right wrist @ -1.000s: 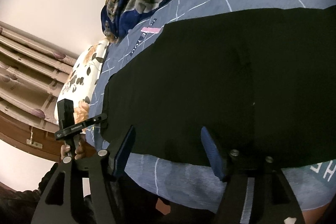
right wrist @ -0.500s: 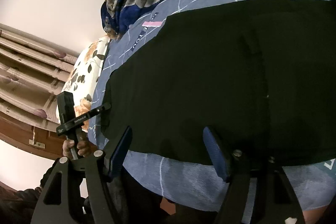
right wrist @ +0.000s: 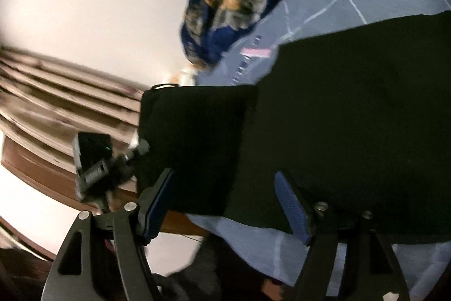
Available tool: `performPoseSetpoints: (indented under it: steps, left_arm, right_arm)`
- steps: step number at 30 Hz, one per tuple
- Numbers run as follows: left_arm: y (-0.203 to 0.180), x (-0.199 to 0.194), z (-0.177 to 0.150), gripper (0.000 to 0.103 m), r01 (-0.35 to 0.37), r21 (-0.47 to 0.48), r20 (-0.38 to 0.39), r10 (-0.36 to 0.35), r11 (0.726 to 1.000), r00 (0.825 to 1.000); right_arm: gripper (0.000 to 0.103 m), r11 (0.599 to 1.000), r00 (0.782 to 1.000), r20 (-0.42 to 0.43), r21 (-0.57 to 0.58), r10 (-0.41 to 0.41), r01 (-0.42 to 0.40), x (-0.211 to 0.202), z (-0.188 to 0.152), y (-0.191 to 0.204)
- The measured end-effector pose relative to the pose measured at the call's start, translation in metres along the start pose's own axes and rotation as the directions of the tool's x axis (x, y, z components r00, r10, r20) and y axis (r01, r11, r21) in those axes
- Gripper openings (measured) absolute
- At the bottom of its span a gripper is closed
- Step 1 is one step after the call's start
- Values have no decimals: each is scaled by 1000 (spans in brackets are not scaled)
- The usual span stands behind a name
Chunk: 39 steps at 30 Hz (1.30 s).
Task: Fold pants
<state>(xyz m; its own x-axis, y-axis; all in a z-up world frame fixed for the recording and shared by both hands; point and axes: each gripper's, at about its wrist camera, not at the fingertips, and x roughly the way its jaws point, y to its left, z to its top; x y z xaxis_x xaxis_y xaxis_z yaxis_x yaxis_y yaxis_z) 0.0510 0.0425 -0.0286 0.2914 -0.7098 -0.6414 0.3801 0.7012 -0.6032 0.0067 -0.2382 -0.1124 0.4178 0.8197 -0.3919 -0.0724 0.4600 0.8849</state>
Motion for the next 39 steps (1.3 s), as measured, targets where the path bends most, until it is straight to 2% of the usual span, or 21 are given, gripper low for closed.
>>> performPoseSetpoints:
  steps: [2,6,10,12,14,18,21,25,28,29,30,31,32,33,34,36,39]
  left_arm:
    - [-15,25,-1,10,28,29,-24,-27,999,999]
    - [-22,69,-2,11,91,18,-70,-90,996,994]
    - [-27,88,-11,13,125,38,-140,-118,991,983]
    - [-25,86,-12,21,107,45,-136,-100,993,986]
    - [-21,81,-11,40,87,41,-113,-82,995,990]
    - [-1,66,-9,41,62,-7,-68,-63,998,996]
    - [10,56,-14,41,21,-12,-53,-22,1000,998]
    - [22,45,-29,41,-50,-8,-52,49,999,997]
    - [33,40,-40,43,-61,-29,-53,59,998,997]
    - [36,40,-42,43,-64,-38,-56,62,997,997]
    - [40,41,-46,43,-66,-51,-61,63,997,996]
    - [41,42,-47,43,-68,-59,-65,64,996,996]
    - [43,43,-48,43,-71,-69,-69,66,995,995]
    - [44,45,-49,43,-74,-79,-78,67,994,995]
    - [43,46,-49,43,-76,-81,-83,69,994,994]
    - [38,44,-49,43,-77,-69,-82,71,995,994]
    - [27,43,-44,44,-86,-36,-80,83,996,993]
  right_arm:
    - [79,997,998,27,33,64,-65,-5,4,-2]
    - [87,978,983,64,107,175,-181,-12,7,-12]
    - [88,959,976,69,182,207,-217,-9,10,-30]
    - [88,953,974,66,204,215,-224,-6,9,-36]
    - [89,945,972,56,229,227,-234,-1,8,-42]
    - [89,947,981,32,257,190,-192,13,6,-53]
    - [89,955,986,21,245,167,-166,16,8,-50]
    - [88,986,999,-28,167,21,-16,19,9,-42]
    - [86,990,999,-47,134,-28,34,19,9,-42]
    - [85,990,996,-69,128,-57,65,23,8,-43]
    - [73,990,992,-82,101,-93,101,29,6,-41]
    - [61,989,988,-95,62,-125,131,34,3,-36]
    - [36,986,980,-119,29,-158,163,41,0,-33]
    - [26,977,967,-142,-7,-213,214,50,-3,-29]
    - [25,975,963,-152,-11,-221,222,55,-5,-28]
    - [15,980,971,-131,-11,-200,200,50,-2,-23]
    - [14,986,985,-53,-46,-165,162,15,15,-5]
